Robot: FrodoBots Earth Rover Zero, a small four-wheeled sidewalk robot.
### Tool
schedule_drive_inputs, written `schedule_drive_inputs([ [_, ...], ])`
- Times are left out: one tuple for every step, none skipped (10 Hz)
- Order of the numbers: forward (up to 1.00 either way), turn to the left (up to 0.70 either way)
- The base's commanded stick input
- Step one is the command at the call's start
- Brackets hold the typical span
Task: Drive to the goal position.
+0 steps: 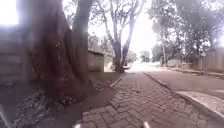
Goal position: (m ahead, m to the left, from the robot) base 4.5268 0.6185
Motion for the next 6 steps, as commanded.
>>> schedule_drive_inputs([
  [-0.30,-0.60],
  [-0.30,-0.60],
  [-0.30,-0.60],
  [-0.30,-0.60],
  [-0.30,-0.60],
  [-0.19,-0.38],
])
